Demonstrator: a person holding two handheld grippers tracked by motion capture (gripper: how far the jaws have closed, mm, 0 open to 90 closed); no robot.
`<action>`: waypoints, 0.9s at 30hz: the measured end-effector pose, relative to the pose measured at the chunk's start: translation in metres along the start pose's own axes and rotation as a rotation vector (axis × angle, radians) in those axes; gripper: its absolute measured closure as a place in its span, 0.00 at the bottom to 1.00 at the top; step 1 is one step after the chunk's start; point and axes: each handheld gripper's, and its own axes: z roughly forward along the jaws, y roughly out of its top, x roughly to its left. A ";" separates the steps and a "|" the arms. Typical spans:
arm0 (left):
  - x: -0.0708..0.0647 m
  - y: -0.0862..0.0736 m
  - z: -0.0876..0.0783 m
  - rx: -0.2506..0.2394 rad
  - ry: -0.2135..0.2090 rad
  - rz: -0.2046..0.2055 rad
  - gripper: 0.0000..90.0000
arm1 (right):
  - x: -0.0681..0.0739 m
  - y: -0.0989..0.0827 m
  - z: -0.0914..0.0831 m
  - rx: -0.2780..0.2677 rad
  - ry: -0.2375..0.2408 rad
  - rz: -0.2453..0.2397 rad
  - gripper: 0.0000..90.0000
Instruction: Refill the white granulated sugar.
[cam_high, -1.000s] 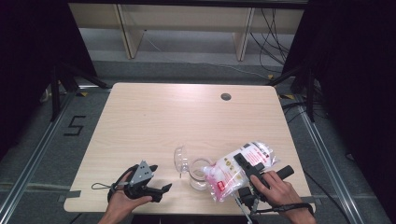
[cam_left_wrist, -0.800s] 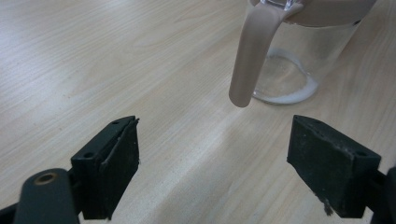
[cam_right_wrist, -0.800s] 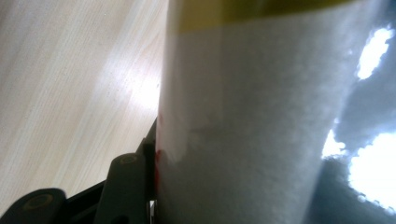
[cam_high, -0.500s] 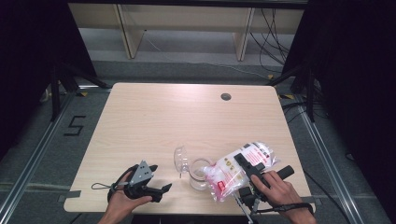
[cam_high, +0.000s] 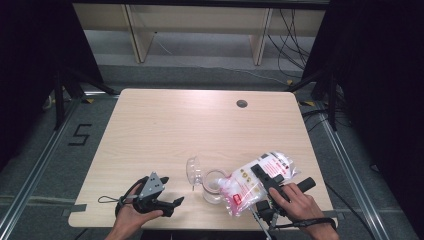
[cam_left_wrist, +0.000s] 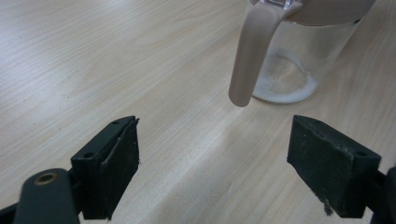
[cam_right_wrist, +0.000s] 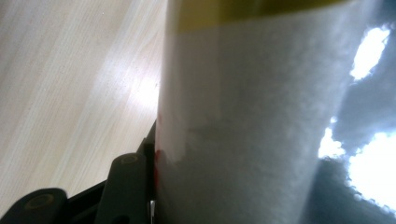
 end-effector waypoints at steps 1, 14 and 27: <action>0.000 0.000 0.000 0.000 0.000 0.000 0.18 | 0.000 0.000 0.000 0.004 0.006 0.004 0.58; 0.000 0.000 0.000 0.002 0.005 0.002 0.18 | 0.001 0.001 -0.002 0.025 0.015 0.006 0.58; 0.000 0.000 0.000 0.001 -0.003 0.002 0.18 | -0.001 0.000 -0.001 0.012 0.008 -0.018 0.59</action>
